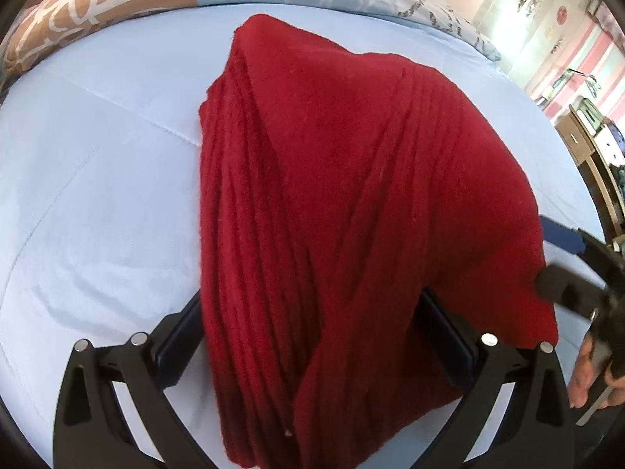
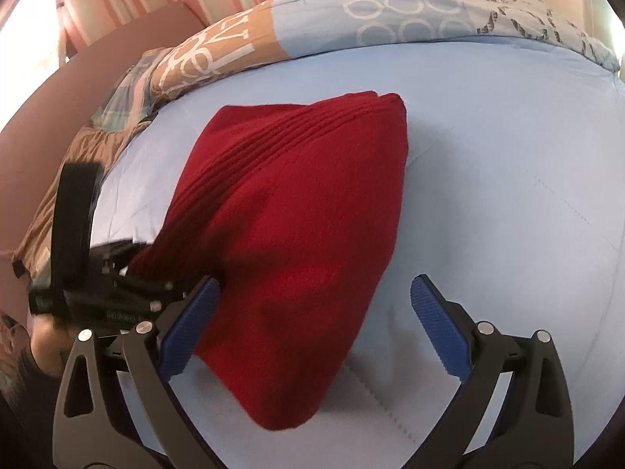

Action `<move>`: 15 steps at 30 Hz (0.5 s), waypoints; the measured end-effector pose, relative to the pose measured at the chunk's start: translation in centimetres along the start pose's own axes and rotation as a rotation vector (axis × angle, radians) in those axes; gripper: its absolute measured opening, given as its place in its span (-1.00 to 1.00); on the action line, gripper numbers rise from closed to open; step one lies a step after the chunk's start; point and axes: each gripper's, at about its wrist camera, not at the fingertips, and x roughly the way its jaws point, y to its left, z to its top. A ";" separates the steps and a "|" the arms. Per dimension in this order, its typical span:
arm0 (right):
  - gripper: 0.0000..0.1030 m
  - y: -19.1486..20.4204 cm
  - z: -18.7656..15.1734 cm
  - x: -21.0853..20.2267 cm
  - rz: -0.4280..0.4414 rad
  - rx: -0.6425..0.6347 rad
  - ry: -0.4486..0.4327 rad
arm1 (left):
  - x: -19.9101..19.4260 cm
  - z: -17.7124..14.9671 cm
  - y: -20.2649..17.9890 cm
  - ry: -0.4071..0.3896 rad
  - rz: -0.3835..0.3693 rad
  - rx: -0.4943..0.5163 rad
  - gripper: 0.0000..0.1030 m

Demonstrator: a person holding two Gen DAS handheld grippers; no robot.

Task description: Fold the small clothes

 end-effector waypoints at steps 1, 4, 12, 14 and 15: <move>0.90 0.0 -0.1 0.0 0.007 0.008 0.006 | 0.0 0.2 0.2 0.007 -0.025 0.005 0.97; 0.90 -0.6 -0.5 -0.3 0.022 0.019 0.017 | -0.7 0.9 1.0 0.003 -0.059 0.018 0.96; 0.90 -1.7 -0.6 0.3 0.066 0.045 0.045 | -1.1 1.5 3.3 -0.002 -0.083 -0.049 0.97; 0.90 -1.7 -0.7 1.0 0.083 0.061 0.056 | -0.4 1.6 3.6 0.017 -0.099 -0.047 0.97; 0.90 -1.7 -0.7 1.3 0.085 0.063 0.062 | 0.1 1.7 3.7 0.028 -0.115 -0.050 0.97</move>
